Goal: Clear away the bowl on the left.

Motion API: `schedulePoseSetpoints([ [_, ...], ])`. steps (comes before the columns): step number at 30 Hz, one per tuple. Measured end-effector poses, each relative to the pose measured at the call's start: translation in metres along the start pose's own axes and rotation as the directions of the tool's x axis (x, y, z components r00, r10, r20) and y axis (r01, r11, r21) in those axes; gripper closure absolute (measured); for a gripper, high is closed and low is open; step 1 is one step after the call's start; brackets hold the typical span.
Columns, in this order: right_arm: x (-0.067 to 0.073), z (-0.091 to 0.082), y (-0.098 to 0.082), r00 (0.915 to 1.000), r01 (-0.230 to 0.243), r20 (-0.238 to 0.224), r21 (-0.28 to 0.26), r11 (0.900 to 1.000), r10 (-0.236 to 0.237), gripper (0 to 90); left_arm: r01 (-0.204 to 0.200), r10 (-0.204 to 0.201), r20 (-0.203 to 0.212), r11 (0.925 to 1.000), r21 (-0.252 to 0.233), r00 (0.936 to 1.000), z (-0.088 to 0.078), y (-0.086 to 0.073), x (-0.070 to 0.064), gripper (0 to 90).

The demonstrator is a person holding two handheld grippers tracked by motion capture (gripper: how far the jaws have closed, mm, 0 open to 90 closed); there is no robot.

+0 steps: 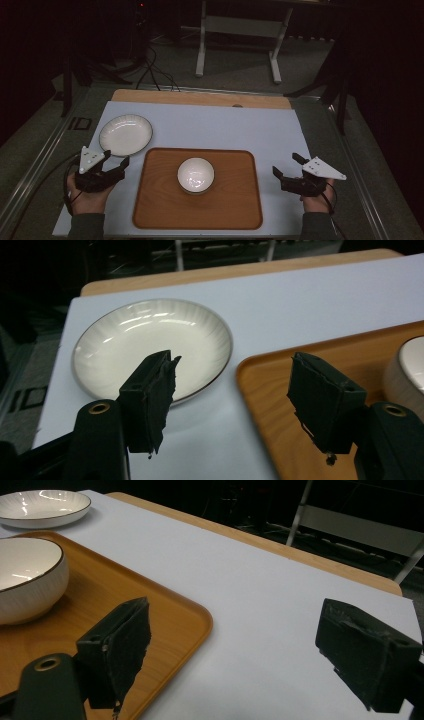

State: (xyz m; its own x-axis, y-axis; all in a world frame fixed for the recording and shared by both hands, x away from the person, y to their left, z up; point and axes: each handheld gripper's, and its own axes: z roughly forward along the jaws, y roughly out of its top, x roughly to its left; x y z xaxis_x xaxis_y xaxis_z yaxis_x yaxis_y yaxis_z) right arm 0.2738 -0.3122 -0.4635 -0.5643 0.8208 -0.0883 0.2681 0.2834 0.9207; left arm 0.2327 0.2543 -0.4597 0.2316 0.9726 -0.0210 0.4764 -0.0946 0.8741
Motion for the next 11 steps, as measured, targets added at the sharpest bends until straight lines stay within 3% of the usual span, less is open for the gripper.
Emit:
schedulePoseSetpoints([
  [7, -0.001, 0.000, -0.001, 1.0000, -0.004, 0.006, 0.000, 1.000, 0.004, 14.1, 0.064, -0.064, -0.018, 0.9980, 0.000, 0.9978, -0.002, -0.008, 0.014, 34.3],
  [11, -0.004, 0.001, -0.002, 0.9999, -0.011, 0.010, 0.001, 1.000, 0.011, 14.1, 0.044, -0.044, -0.030, 0.9990, 0.006, 0.9986, -0.003, -0.009, 0.011, 35.3],
])
